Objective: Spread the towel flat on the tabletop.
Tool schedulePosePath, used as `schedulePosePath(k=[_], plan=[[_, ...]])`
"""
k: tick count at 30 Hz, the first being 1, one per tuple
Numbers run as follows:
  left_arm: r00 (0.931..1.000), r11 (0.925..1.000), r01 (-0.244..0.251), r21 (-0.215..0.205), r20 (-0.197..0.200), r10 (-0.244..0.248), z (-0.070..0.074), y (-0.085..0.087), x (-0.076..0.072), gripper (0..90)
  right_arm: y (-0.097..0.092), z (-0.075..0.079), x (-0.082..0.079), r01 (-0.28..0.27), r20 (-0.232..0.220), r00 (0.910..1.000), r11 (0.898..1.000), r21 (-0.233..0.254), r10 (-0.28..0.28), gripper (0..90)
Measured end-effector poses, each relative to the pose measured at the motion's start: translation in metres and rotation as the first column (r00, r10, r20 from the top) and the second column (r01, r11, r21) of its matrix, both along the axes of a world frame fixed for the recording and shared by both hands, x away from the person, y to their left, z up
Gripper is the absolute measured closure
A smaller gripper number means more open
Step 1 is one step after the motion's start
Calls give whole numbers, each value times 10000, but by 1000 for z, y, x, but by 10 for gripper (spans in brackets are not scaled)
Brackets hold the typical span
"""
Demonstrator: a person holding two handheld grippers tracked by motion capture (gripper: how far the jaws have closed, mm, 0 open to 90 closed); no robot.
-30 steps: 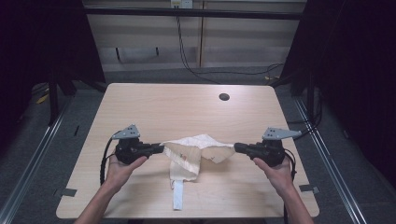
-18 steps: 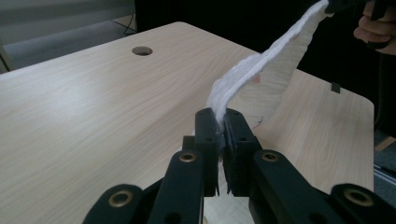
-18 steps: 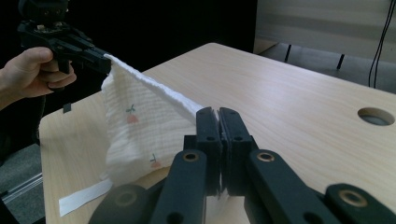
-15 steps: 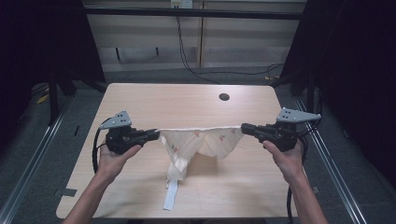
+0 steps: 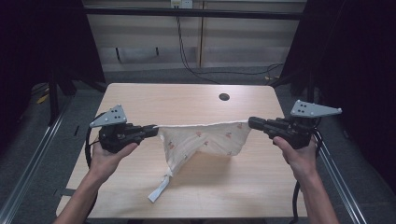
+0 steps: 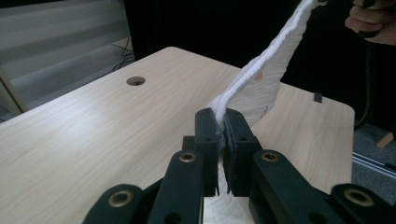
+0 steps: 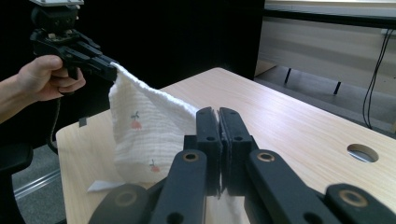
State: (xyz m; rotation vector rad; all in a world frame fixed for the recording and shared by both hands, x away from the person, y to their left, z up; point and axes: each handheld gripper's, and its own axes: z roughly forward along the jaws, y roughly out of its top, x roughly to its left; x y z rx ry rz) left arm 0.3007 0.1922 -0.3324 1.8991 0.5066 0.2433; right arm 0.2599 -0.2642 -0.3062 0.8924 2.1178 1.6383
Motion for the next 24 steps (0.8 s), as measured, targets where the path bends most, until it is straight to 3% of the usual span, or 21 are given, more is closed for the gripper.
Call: schedulePosePath(k=[9,17,21,24], plan=[[10000,10000,10,-92,87,-9,12,4,-11,858,-2,14,-21,-167,234,9996,9999,-1,167,878],[9964,9992,353,203,767,-367,40,2,-38,858,2,38,-57,-367,874,9955,9993,11,365,878],[9995,9991,118,416,285,-130,30,2,-26,857,3,28,-56,-288,619,9976,9995,-157,297,878],[9995,9981,139,593,-303,-121,10,-3,-11,857,-1,5,-40,-14,37,10000,9999,-149,14,878]])
